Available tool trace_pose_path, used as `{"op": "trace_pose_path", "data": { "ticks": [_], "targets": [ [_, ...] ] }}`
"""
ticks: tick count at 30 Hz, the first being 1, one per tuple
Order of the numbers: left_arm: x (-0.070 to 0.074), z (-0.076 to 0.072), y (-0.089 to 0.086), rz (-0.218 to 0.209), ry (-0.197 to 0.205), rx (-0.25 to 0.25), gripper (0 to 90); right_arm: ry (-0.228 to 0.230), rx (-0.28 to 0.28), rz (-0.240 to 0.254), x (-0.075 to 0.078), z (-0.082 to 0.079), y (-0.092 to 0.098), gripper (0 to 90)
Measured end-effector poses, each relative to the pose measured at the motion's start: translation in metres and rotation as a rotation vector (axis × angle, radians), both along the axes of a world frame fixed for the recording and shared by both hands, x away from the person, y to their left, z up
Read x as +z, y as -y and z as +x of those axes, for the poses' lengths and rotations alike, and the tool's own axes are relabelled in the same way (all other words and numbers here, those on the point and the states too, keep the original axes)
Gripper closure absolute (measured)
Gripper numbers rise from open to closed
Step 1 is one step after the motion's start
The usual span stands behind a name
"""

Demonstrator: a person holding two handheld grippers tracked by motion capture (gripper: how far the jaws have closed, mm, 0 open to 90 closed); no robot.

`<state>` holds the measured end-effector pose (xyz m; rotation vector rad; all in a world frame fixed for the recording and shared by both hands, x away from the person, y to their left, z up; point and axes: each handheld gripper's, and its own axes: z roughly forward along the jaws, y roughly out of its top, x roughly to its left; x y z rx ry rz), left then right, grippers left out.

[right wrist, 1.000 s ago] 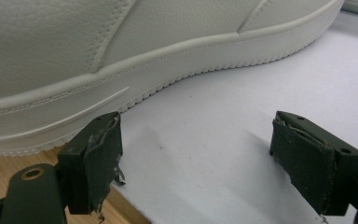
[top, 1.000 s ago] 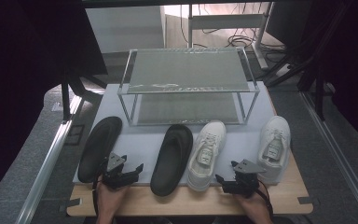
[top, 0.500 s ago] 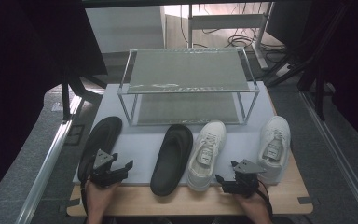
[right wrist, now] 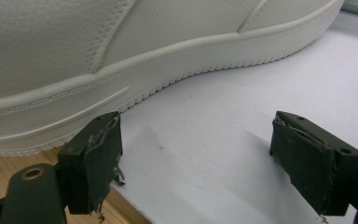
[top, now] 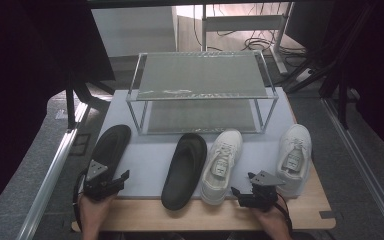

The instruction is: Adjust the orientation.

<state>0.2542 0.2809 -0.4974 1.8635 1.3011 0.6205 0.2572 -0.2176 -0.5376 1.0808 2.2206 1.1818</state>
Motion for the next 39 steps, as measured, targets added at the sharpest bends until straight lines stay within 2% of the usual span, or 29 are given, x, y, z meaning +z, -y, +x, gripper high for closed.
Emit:
{"op": "trace_pose_path", "data": {
  "ticks": [3, 9, 12, 22, 27, 34, 37, 38, 39],
  "targets": [
    [0.002, 0.005, -0.005, 0.026, -0.005, 0.009, 39.3, 0.001, -0.001, -0.001, 0.0, 0.0, 0.0, 17.0],
    [0.007, 0.016, -0.014, 0.033, -0.017, 0.035, 43.5, 0.0, -0.001, -0.001, 0.0, 0.0, 0.0, 17.0],
    [0.009, 0.022, -0.017, 0.028, -0.025, 0.04, 48.4, 0.001, -0.001, -0.001, 0.0, 0.0, 0.0, 17.0],
    [0.013, 0.045, -0.026, 0.028, -0.069, 0.038, 60.4, 0.0, -0.001, -0.001, 0.0, 0.0, 0.0, 17.0],
    [0.01, 0.057, -0.026, 0.037, -0.111, 0.039, 64.6, 0.0, -0.001, -0.001, 0.0, 0.0, 0.0, 17.0],
    [0.006, 0.063, -0.027, 0.019, -0.132, 0.038, 68.5, 0.0, -0.001, 0.0, 0.0, 0.0, 0.0, 17.0],
    [0.004, 0.065, -0.024, 0.045, -0.135, 0.044, 70.9, 0.0, -0.001, 0.0, 0.0, 0.0, 0.0, 17.0],
    [0.004, 0.065, -0.023, 0.045, -0.134, 0.046, 75.1, 0.0, -0.001, 0.0, 0.0, 0.0, 0.0, 17.0],
    [0.004, 0.065, -0.023, 0.045, -0.138, 0.045, 75.1, 0.0, -0.001, 0.0, 0.0, 0.0, 0.0, 17.0]
  ]
}}
